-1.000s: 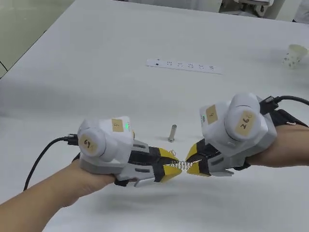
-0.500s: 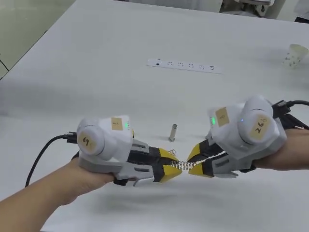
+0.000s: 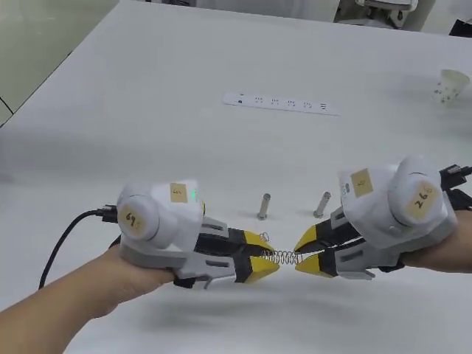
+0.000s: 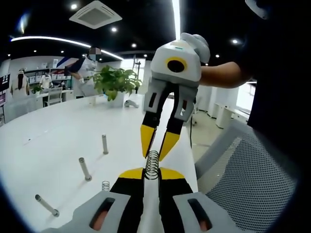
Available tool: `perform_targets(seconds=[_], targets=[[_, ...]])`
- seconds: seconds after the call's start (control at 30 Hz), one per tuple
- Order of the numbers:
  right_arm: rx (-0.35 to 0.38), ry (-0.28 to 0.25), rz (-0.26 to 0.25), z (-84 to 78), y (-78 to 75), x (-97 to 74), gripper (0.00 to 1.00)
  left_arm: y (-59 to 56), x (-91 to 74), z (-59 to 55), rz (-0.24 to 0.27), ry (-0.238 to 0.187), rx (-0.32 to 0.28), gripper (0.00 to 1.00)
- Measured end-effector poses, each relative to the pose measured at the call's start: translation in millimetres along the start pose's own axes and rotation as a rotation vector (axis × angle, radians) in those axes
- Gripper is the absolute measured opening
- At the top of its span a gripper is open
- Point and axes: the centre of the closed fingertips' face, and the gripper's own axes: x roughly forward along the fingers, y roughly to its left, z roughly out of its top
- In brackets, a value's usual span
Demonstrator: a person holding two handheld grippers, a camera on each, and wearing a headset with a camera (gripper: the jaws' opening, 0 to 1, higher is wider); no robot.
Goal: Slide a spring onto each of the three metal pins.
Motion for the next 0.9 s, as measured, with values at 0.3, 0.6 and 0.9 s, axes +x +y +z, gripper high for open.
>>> perform_targets(seconds=[0.3,0.6,0.9], targets=[[-0.044,-0.047,-0.017,9.1,0.2,-6.9,0.07,1.7,-2.7,-2.7,0.001,0.009,-0.005,0.02],[-0.05,-0.149,-0.025,33.2,0.8,-19.5,0.08,4.1,-3.6,-7.0,0.012,0.027,0.004,0.02],[-0.022,-0.24,-0.017,57.1,3.4,-18.6,0.08,2.1,-0.9,-9.0,0.016,0.035,0.017,0.02]])
